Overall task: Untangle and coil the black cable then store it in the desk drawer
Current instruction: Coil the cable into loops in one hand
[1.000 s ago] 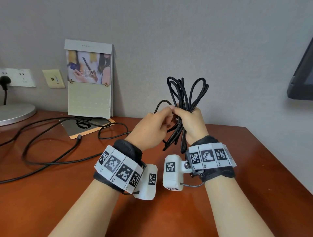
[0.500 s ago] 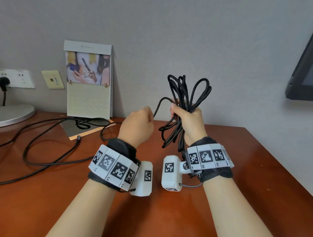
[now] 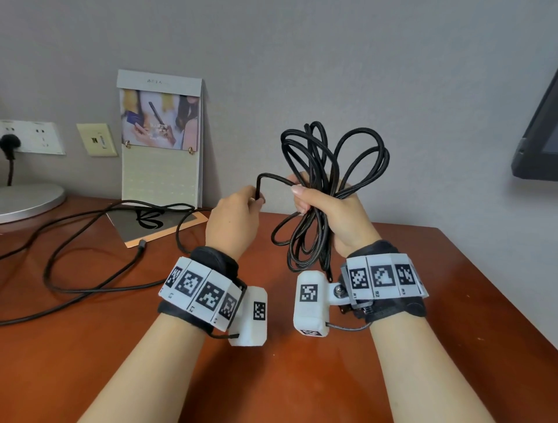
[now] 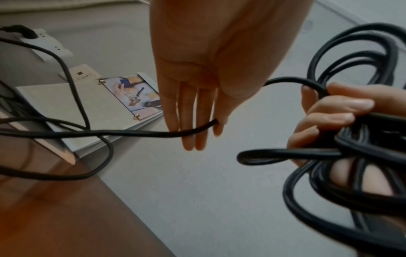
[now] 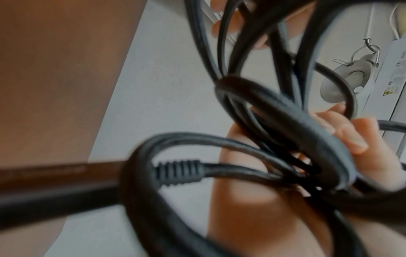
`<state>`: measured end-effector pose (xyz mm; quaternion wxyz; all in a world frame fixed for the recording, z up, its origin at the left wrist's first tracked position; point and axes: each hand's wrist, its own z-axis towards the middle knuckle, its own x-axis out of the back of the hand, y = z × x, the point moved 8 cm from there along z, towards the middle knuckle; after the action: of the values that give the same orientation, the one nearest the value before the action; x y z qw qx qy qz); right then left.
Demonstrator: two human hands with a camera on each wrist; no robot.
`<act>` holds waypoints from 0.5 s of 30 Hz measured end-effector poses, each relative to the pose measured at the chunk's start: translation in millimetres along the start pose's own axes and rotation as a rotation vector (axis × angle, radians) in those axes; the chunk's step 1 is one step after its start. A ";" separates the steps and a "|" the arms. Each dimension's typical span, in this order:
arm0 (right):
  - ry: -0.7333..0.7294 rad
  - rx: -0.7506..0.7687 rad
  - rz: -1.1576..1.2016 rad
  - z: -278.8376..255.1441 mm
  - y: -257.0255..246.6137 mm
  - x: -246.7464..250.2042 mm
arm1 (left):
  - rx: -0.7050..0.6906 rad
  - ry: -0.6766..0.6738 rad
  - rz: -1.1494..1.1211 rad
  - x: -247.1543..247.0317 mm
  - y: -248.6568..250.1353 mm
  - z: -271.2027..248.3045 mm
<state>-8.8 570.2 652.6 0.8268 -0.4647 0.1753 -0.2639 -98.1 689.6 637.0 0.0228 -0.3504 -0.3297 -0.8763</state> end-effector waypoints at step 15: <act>0.057 -0.051 -0.224 3.3 12.5 7.5 | -0.062 0.131 -0.314 18.9 22.4 -0.9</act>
<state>2.4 573.3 643.1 0.7747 -0.4944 0.1524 -0.3635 -106.8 675.2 661.0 -0.1036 -0.2372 -0.3509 -0.8999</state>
